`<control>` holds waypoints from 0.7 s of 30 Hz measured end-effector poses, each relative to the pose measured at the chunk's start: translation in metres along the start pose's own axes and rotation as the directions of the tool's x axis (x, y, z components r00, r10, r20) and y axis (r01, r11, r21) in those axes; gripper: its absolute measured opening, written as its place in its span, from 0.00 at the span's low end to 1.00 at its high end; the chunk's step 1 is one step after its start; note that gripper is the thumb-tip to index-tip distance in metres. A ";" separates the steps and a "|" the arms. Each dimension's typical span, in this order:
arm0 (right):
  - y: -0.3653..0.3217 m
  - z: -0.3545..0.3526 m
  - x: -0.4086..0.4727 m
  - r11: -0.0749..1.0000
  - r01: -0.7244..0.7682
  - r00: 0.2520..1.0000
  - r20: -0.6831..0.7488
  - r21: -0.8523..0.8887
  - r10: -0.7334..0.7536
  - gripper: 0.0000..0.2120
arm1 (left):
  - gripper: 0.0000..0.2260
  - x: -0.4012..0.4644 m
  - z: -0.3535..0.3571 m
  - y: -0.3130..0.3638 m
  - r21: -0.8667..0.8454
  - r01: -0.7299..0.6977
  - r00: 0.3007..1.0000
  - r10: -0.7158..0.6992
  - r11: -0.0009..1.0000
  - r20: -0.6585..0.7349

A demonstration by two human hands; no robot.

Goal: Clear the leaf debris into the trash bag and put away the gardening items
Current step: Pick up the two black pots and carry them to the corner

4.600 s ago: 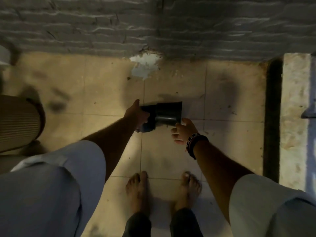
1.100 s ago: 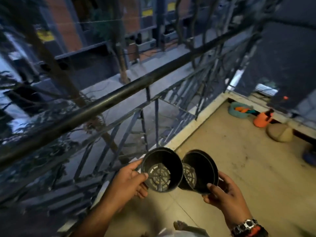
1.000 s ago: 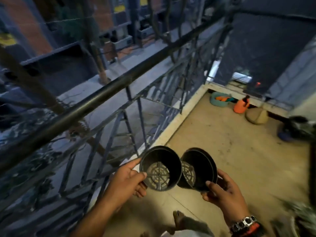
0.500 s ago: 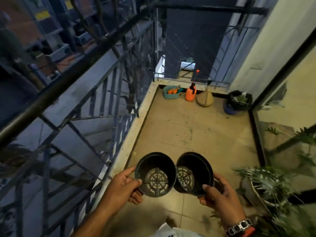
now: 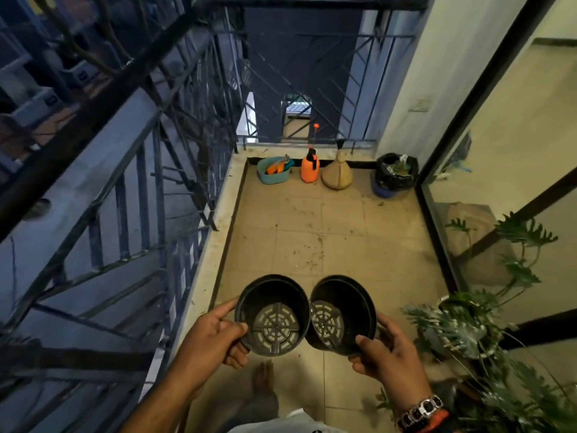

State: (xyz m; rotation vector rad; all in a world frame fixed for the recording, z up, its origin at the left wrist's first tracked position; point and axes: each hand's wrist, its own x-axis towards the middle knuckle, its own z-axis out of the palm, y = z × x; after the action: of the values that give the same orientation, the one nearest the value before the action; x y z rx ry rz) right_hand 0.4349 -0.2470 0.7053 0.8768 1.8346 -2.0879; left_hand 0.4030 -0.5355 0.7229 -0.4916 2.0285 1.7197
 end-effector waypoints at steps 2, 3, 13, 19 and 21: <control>-0.009 0.009 0.017 1.000 -0.014 1.000 -0.017 0.012 0.014 0.23 | 0.24 0.022 -0.007 0.012 0.012 0.001 1.000 -0.001 1.000 0.025; -0.015 0.015 0.026 1.000 -0.015 1.000 -0.027 0.014 0.016 0.24 | 0.24 0.034 -0.012 0.018 0.011 0.002 0.999 -0.003 1.000 0.038; -0.070 0.070 0.099 1.000 0.008 0.997 -0.083 0.030 -0.006 0.21 | 0.24 0.125 -0.053 0.093 0.065 -0.016 0.993 0.008 0.998 0.120; -0.114 0.086 0.157 0.999 0.041 0.996 -0.076 0.009 -0.040 0.21 | 0.24 0.190 -0.055 0.131 0.058 -0.022 0.993 0.015 0.998 0.116; -0.128 0.086 0.186 0.998 0.057 0.996 -0.071 -0.014 -0.058 0.22 | 0.24 0.213 -0.048 0.142 0.052 -0.037 0.994 0.031 0.998 0.108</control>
State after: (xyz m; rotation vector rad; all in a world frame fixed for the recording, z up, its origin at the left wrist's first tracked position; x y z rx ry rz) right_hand 0.1941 -0.2651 0.7081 0.9170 1.9287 -2.1028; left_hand 0.1430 -0.5571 0.7331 -0.3421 2.0118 1.6692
